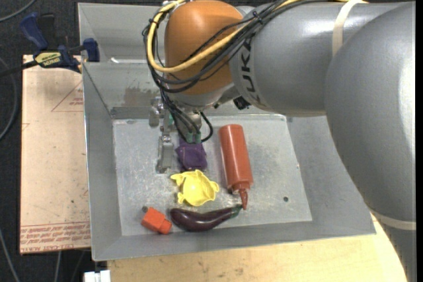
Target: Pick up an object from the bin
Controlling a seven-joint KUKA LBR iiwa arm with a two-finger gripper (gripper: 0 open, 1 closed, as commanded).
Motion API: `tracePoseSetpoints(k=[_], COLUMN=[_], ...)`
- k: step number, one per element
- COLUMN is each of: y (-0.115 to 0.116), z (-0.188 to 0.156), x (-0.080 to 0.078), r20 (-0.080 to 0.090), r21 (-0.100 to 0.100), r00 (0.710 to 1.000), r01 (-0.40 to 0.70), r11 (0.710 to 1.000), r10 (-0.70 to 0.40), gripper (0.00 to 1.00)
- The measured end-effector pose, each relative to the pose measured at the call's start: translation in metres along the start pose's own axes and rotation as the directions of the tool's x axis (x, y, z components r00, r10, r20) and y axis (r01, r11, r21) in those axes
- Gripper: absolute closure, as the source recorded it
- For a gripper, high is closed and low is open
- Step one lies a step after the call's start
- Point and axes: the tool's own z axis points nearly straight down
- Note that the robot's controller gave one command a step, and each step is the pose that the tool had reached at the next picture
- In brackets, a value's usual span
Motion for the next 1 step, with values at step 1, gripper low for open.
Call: tracePoseSetpoints(k=[1], y=[-0.0009], z=[-0.005], x=[-0.0017], r20=[0.007], r21=[-0.002], r00=[1.0], r01=[-0.003], r11=[1.0], r10=[0.003], gripper=[0.0])
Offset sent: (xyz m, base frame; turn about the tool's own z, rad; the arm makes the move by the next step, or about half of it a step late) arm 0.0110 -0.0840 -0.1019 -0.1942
